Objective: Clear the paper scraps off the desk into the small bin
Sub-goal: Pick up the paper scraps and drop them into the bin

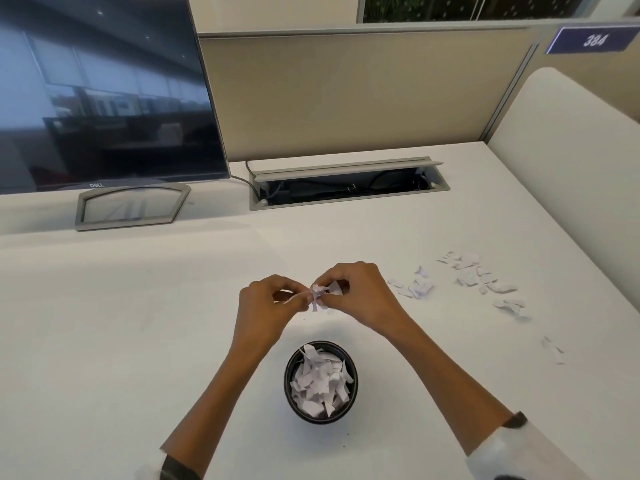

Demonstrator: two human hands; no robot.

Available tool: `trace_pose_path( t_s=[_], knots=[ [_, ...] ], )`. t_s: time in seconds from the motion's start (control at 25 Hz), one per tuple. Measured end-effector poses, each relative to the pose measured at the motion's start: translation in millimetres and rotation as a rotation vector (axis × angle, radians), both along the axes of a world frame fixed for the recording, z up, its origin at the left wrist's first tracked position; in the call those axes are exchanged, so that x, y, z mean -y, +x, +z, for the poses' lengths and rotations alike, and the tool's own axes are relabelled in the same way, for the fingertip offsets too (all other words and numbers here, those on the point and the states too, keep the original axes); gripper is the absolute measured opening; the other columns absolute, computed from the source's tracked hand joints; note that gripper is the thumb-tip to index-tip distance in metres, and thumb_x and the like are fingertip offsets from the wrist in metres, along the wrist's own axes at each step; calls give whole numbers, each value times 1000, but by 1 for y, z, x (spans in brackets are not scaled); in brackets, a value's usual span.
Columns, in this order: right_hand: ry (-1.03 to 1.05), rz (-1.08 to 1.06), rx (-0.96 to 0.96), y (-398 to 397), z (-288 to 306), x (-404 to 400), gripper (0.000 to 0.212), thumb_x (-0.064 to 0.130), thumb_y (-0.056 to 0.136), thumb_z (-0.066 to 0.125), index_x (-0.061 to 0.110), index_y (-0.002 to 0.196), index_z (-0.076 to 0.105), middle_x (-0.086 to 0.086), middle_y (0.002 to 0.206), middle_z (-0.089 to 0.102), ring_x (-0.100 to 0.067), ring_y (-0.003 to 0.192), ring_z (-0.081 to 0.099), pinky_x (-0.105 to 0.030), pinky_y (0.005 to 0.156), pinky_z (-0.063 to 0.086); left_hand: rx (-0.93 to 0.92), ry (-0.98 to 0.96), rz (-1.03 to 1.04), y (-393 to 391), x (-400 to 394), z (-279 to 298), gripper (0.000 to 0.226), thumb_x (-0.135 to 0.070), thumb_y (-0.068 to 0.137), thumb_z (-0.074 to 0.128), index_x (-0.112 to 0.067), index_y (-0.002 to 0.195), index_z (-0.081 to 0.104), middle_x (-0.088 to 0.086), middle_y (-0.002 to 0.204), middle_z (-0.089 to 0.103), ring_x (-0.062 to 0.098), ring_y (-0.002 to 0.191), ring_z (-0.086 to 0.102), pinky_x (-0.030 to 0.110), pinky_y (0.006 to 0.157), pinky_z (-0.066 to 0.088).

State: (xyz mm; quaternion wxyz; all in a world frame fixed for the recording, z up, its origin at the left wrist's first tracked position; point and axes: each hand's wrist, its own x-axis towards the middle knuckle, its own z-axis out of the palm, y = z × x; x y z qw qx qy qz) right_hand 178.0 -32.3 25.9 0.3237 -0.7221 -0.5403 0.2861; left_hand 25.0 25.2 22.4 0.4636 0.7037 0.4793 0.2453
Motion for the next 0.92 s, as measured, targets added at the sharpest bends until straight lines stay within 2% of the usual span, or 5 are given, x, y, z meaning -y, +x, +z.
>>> trace_pose_path(
  t_s=[0.2, 0.44, 0.64, 0.76, 0.92],
  knots=[
    [-28, 63, -93, -23, 21, 55, 15, 15, 74, 74, 22, 88, 73, 9, 88, 70, -2, 79, 62, -21, 74, 52, 46, 26, -51, -35, 58, 18, 8, -24, 72, 76, -27, 68, 71, -18, 70, 72, 0, 62, 66, 6, 56, 47],
    [-2, 110, 55, -37, 18, 87, 34, 18, 77, 71, 32, 108, 63, 15, 106, 60, -1, 95, 56, -21, 82, 49, 2, 34, -28, -58, 93, 3, 21, -17, 75, 73, -36, 84, 69, -20, 79, 72, -1, 77, 65, 13, 65, 48],
    [215, 141, 522, -56, -1, 117, 36, 55, 84, 49, 28, 103, 64, 14, 100, 64, -7, 98, 47, -26, 82, 36, 96, 44, 79, -63, 84, 1, 28, -4, 83, 63, -31, 89, 66, -13, 94, 70, 2, 78, 66, 10, 62, 52],
    [73, 260, 758, -63, -15, 121, 60, 70, 84, 28, 28, 102, 66, 16, 102, 68, -13, 113, 48, -31, 90, 30, 126, 19, 75, -61, 77, 1, 28, -1, 83, 62, -29, 89, 66, -10, 96, 69, 6, 74, 69, 9, 60, 51],
    [-129, 276, 788, -67, -13, 116, 75, 76, 81, 13, 29, 104, 66, 15, 103, 69, -16, 119, 56, -37, 96, 30, 147, -35, 42, -51, 70, 3, 27, 0, 79, 67, -27, 82, 69, -6, 87, 71, 9, 69, 70, 9, 55, 51]
  ],
)
